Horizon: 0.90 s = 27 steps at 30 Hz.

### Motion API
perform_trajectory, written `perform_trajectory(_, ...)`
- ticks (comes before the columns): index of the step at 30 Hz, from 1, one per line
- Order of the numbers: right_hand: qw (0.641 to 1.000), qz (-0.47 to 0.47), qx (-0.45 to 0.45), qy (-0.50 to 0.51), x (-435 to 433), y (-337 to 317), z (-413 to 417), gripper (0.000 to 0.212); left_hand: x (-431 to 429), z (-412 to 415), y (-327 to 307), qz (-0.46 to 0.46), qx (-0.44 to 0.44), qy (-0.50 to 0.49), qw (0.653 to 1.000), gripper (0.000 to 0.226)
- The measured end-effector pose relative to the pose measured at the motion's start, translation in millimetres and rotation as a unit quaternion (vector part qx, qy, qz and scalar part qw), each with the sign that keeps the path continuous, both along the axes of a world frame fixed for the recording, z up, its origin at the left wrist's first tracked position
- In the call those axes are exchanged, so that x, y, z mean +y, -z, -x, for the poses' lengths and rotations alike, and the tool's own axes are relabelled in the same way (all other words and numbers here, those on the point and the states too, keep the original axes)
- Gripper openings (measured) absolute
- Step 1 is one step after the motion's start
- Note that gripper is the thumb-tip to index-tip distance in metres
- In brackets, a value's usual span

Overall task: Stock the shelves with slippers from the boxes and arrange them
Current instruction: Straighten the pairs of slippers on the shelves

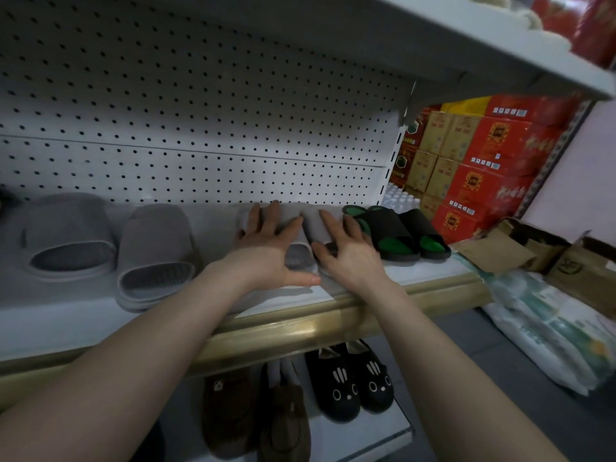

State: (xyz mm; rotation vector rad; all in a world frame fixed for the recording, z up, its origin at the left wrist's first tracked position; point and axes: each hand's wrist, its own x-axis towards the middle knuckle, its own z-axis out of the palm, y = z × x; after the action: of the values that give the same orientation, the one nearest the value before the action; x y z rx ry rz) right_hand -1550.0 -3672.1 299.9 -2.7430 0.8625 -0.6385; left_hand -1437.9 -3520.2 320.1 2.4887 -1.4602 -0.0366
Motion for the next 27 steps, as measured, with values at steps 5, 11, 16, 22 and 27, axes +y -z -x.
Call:
perform_trajectory(5,1.000,-0.016,-0.009,0.001,-8.1,3.0,-17.2,0.068,-4.9,-11.1,-6.7,-0.019,0.004,-0.024,1.000,0.117)
perform_trajectory(11,1.000,-0.004,-0.005,0.029,-3.3,2.6,-22.5,0.065,-6.2,-21.5,2.8,0.026,0.013,-0.016,0.999,0.113)
perform_trajectory(16,0.999,-0.019,-0.006,0.033,1.4,-4.0,-19.1,0.065,-2.6,-22.6,3.3,0.061,0.019,-0.009,0.998,0.106)
perform_trajectory(22,1.000,-0.020,-0.001,0.013,0.8,-3.8,-21.6,0.072,7.9,-14.1,-6.9,0.036,0.020,-0.016,0.999,0.106)
perform_trajectory(27,0.999,-0.029,0.012,0.009,-1.3,-4.0,-21.9,0.075,8.3,-10.0,-8.8,0.019,0.033,-0.018,0.999,0.108)
